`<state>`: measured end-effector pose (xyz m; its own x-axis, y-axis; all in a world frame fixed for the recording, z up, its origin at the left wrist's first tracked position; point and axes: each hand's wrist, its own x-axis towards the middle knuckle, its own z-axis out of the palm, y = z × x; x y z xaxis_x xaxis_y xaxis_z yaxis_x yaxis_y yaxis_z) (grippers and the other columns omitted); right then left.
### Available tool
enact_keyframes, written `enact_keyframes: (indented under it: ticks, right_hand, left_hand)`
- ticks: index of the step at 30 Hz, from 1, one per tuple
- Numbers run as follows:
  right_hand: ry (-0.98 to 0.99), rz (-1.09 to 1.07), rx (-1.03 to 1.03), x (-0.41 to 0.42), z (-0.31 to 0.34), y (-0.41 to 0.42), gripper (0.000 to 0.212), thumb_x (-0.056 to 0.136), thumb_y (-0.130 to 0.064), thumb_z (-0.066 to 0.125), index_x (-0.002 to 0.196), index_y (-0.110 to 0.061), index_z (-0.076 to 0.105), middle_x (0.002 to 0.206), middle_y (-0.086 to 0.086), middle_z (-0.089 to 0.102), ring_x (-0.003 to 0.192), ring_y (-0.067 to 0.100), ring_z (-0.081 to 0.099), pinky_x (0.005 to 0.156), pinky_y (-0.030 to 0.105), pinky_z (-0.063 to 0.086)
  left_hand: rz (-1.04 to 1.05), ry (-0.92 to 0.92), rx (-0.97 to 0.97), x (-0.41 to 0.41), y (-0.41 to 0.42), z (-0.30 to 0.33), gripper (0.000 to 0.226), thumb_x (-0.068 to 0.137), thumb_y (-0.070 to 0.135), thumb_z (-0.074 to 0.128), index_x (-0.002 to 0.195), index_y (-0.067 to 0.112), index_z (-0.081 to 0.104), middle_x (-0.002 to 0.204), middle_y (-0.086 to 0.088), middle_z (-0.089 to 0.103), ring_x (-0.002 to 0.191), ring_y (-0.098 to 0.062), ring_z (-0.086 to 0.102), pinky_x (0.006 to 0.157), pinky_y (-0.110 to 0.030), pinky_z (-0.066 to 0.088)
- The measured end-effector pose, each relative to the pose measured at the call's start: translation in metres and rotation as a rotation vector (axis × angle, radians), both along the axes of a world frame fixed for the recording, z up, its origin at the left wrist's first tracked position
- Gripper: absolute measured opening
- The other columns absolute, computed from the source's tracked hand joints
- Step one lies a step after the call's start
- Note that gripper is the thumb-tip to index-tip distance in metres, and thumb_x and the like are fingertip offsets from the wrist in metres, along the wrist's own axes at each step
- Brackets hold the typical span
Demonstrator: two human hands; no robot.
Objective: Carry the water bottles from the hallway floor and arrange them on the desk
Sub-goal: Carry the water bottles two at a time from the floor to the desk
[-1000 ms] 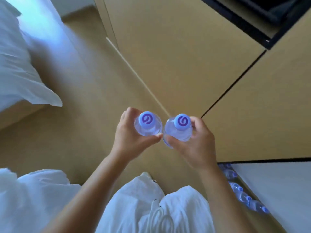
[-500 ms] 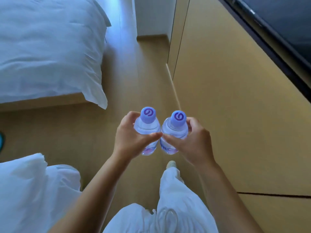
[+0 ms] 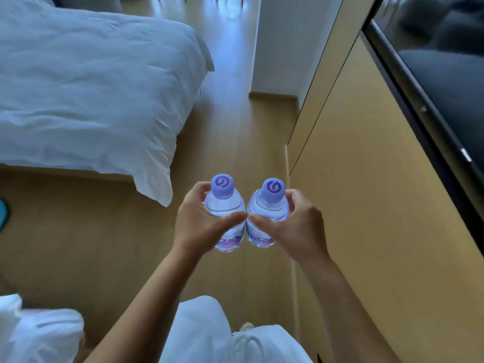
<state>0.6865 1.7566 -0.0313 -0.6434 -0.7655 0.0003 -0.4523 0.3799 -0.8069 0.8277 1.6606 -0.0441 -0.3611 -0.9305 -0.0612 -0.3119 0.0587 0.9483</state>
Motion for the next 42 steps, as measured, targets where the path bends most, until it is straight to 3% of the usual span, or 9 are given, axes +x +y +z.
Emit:
enact_keyframes:
  ticks: [5,16,27,42]
  right_hand:
    - [-0.014,0.034,-0.003,-0.045,-0.004,-0.085,0.051,0.054,-0.047,0.081,0.091,-0.022,0.058,0.083,-0.010,0.066,0.077,0.011,0.064,0.068,0.031,0.053]
    - [-0.034,-0.014,0.001,-0.107,-0.005,-0.304,0.053,0.055,-0.045,0.083,0.095,-0.018,0.060,0.088,-0.005,0.069,0.081,0.017,0.065,0.074,0.039,0.053]
    - [-0.040,-0.033,-0.015,-0.186,-0.004,-0.477,0.052,0.055,-0.046,0.083,0.094,-0.023,0.058,0.086,-0.008,0.068,0.079,0.011,0.066,0.069,0.032,0.056]
    - [-0.022,0.040,-0.028,-0.401,0.009,-0.748,0.050,0.055,-0.044,0.083,0.092,-0.019,0.061,0.084,-0.008,0.066,0.078,0.014,0.065,0.072,0.040,0.054]
  left_hand:
    - [0.004,-0.049,-0.025,-0.040,-0.080,0.000,0.062,0.039,0.056,0.073,0.094,0.030,0.062,0.096,0.000,0.067,0.086,-0.014,0.066,0.079,-0.036,0.055]
    - [-0.031,-0.065,-0.067,-0.108,-0.304,0.001,0.067,0.040,0.058,0.074,0.097,0.026,0.064,0.092,-0.003,0.068,0.090,-0.022,0.064,0.081,-0.047,0.053]
    - [-0.050,-0.043,-0.066,-0.189,-0.482,0.003,0.062,0.040,0.055,0.076,0.093,0.024,0.066,0.088,-0.001,0.070,0.090,-0.025,0.065,0.082,-0.048,0.052]
    - [0.042,-0.034,-0.062,-0.398,-0.743,0.007,0.055,0.038,0.057,0.073,0.087,0.036,0.062,0.091,0.000,0.068,0.090,-0.016,0.065,0.082,-0.043,0.054]
